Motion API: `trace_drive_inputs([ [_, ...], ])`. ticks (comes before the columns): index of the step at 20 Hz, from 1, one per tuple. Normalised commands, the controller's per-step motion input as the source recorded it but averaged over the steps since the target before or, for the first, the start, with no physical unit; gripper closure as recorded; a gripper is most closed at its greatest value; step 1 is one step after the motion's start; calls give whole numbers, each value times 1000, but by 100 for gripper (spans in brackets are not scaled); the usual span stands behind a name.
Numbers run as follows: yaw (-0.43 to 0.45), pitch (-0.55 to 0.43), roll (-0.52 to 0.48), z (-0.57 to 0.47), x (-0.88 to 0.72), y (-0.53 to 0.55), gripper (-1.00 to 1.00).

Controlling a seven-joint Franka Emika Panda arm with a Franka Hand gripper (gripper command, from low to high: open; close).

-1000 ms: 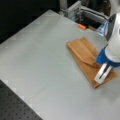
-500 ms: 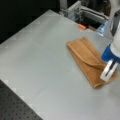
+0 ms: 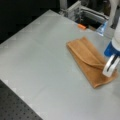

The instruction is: Folding a towel twice

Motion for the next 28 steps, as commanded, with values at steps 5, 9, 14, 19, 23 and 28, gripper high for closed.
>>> trace_drive_inputs([
  [5,105,320,-201,256,612,-224,-100],
  [9,231,322,-237,224,980,-204,-100],
  [14,356,272,-144,247,1000,-90,-100],
  [19,257,262,-79,215,864,46,-100],
  [23,141,222,-92,102,553,127,-100],
  [28,63,180,-88,13,352,111,-100],
])
